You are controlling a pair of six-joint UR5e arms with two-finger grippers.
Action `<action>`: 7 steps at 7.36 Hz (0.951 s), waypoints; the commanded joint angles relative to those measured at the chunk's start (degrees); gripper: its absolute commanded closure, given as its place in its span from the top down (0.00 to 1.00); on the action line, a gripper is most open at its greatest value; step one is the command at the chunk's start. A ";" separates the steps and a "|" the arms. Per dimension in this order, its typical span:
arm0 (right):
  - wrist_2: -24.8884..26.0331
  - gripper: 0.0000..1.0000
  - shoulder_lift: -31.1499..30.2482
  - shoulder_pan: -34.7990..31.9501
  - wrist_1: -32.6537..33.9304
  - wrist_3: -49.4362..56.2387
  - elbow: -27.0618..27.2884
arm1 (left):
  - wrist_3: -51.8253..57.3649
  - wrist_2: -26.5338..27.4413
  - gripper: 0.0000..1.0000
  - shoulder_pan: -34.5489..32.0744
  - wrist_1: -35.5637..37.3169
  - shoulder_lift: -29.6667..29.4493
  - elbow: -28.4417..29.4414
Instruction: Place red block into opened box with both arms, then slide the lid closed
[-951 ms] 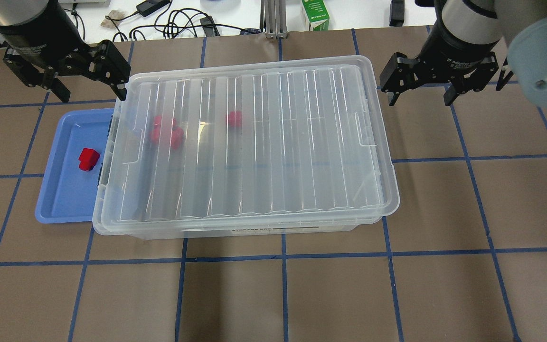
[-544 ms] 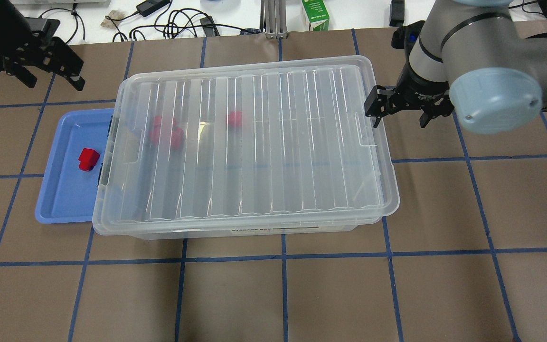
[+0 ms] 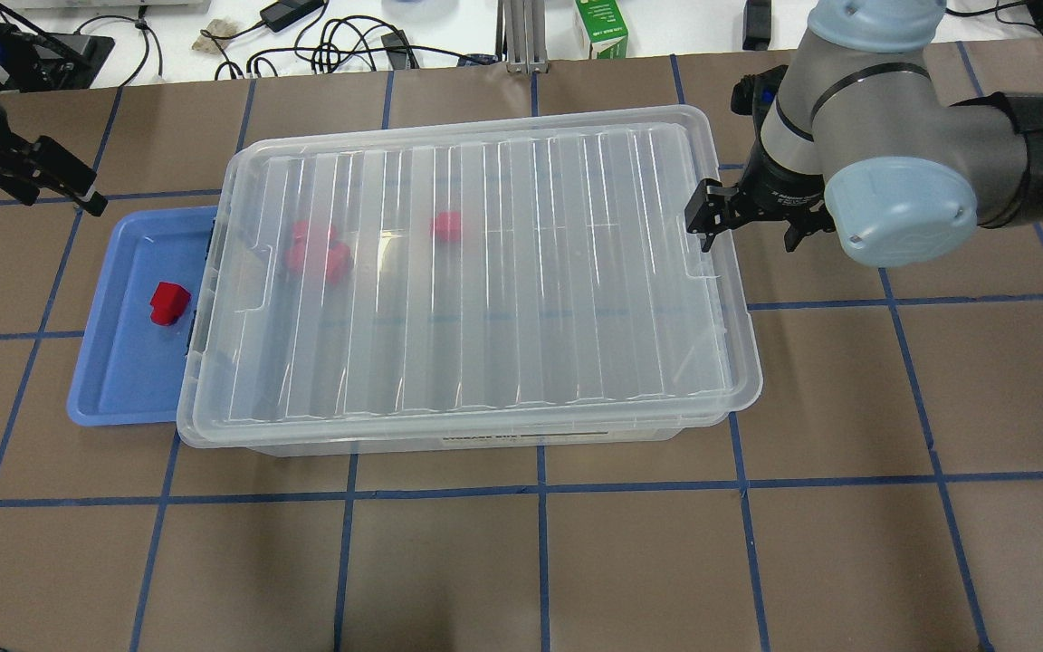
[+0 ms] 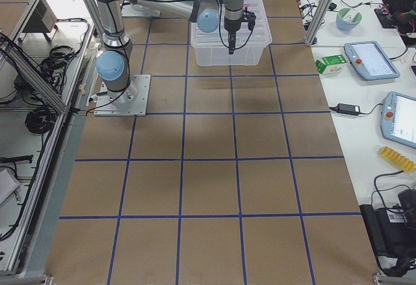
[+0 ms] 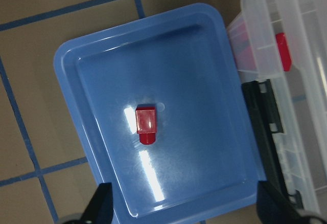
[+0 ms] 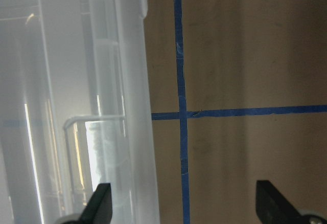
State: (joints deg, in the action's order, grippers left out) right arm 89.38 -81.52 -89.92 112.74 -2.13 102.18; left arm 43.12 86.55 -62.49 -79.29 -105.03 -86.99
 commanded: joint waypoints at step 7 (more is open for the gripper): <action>14.06 1.00 0.40 4.12 -0.15 2.11 -0.40 | -0.23 0.46 1.00 0.96 14.24 -11.94 -7.75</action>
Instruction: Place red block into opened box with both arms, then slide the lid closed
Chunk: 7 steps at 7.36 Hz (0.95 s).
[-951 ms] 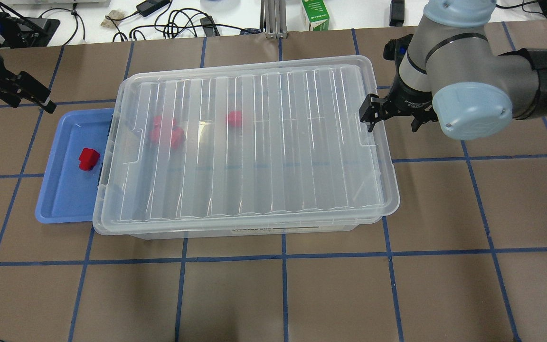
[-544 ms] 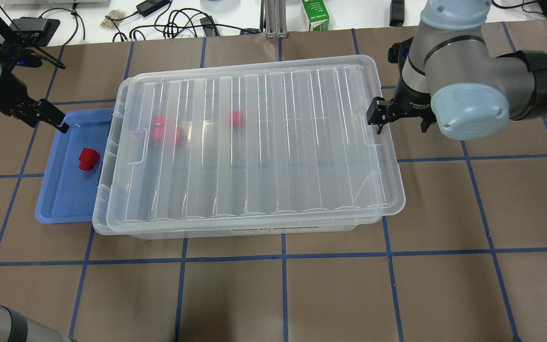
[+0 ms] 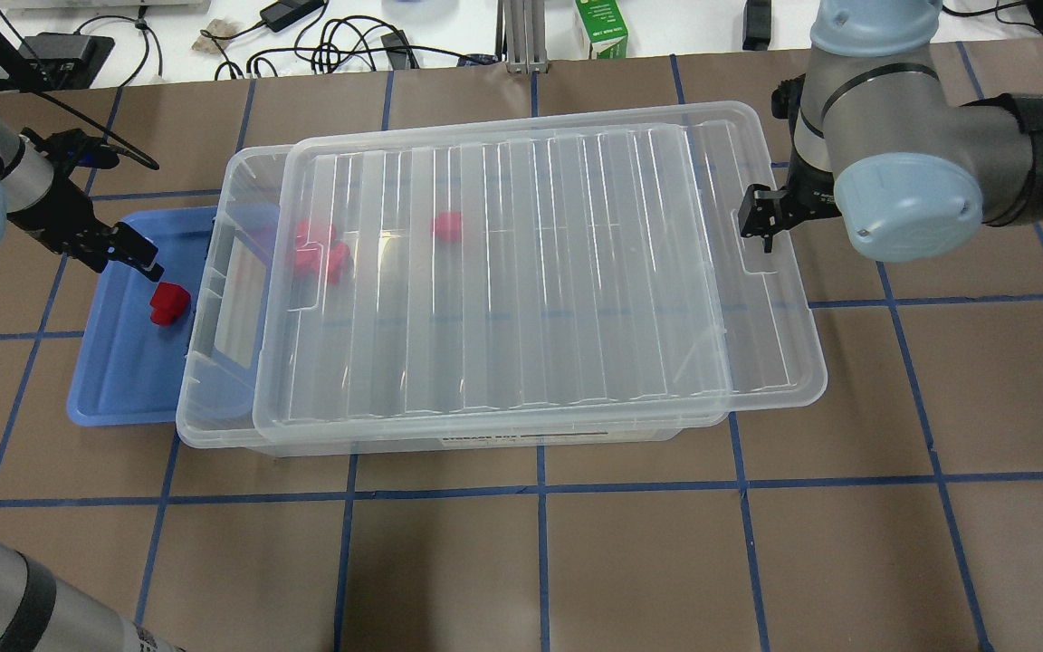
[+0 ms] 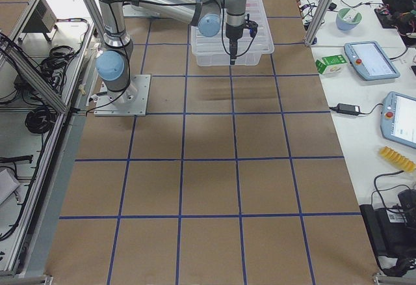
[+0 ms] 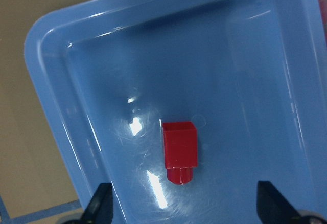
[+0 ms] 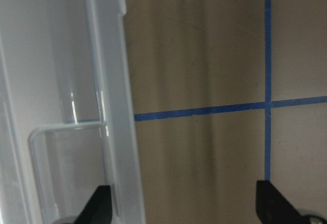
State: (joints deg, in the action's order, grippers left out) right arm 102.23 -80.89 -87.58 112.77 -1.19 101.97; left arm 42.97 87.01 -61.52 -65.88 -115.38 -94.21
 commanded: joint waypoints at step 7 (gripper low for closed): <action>0.43 1.00 -0.58 10.76 -0.36 9.71 -0.02 | -4.30 4.30 0.00 -1.05 6.73 -4.50 -3.44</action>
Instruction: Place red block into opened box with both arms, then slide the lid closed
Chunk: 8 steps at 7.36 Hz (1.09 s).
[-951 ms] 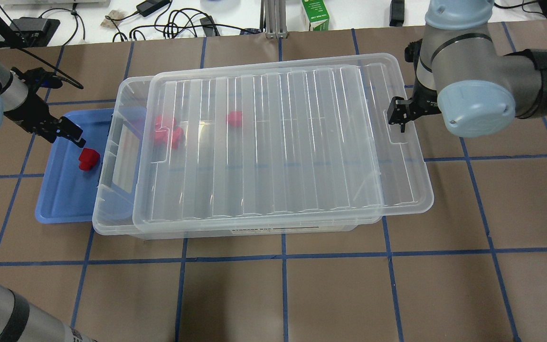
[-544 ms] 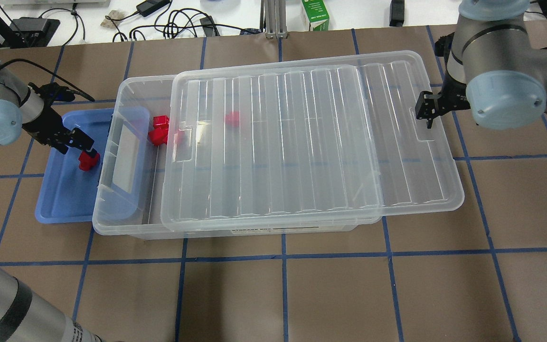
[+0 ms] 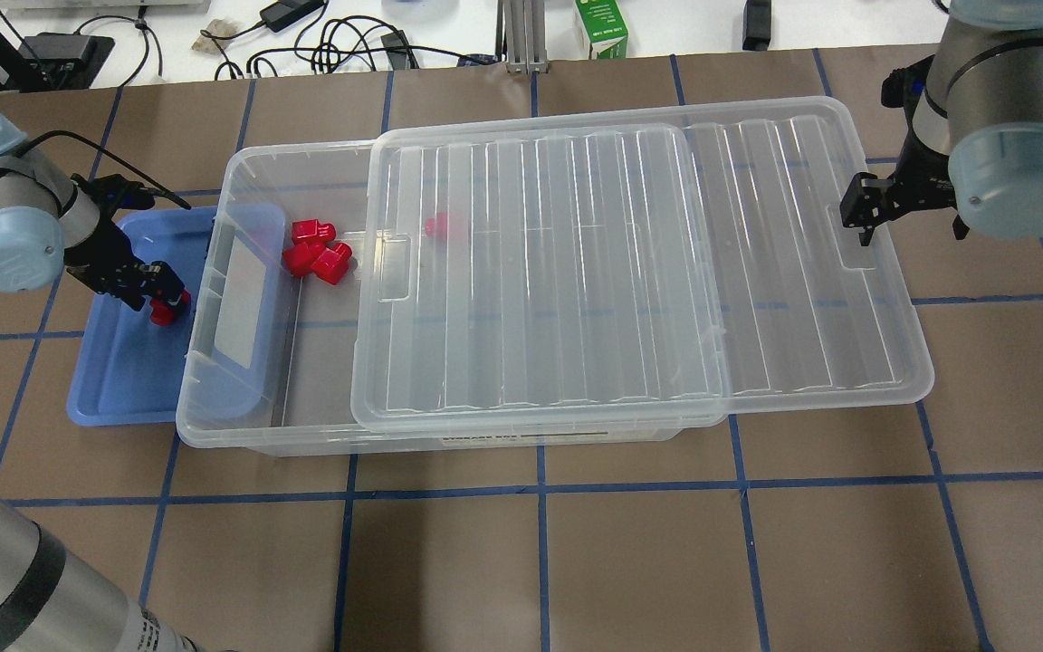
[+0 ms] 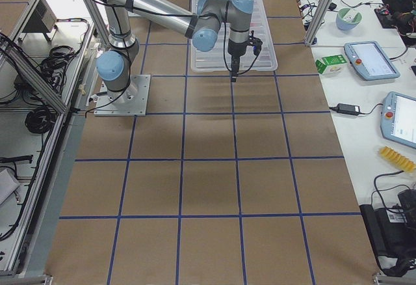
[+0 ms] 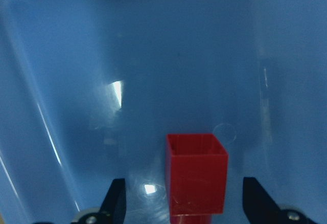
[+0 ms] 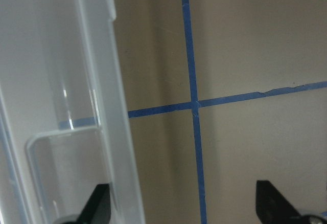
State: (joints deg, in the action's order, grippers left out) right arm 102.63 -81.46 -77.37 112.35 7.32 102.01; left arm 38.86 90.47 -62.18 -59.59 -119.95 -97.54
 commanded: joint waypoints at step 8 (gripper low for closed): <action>-5.67 1.00 -5.26 1.96 -1.17 1.11 -1.37 | -26.52 3.66 0.00 -21.55 -27.95 13.23 15.91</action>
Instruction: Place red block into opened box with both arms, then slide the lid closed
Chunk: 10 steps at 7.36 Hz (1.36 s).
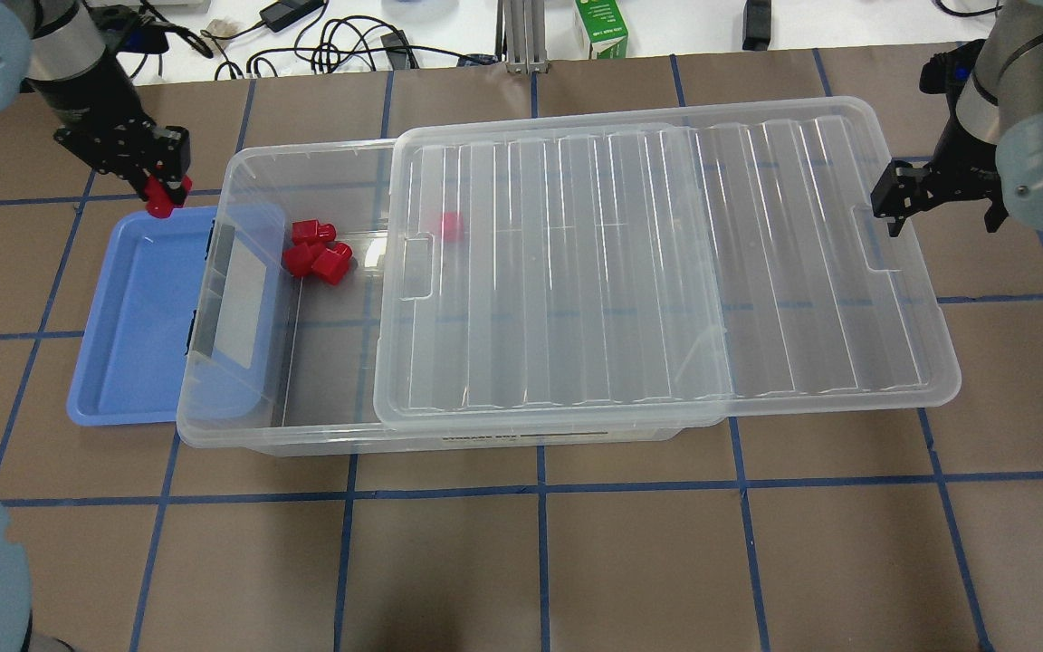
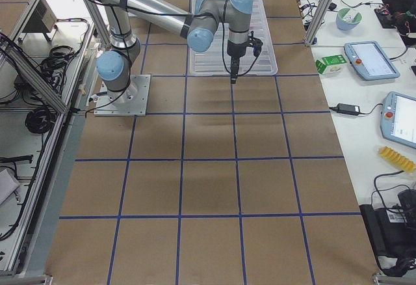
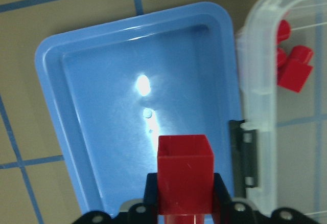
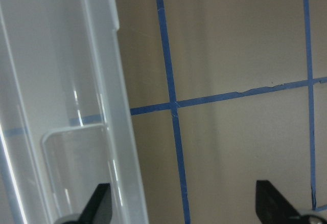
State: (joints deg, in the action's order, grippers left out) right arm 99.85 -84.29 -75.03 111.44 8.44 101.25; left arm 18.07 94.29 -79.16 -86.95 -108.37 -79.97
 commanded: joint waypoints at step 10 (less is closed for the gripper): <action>-9.42 1.00 -7.56 -17.17 -20.83 -16.79 -14.51 | -17.11 -3.32 0.00 -8.74 23.99 3.87 -27.86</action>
State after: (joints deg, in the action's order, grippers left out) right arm 89.54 -91.88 -92.02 90.53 -8.32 86.49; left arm 0.80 91.03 -88.37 -66.71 -104.14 -105.34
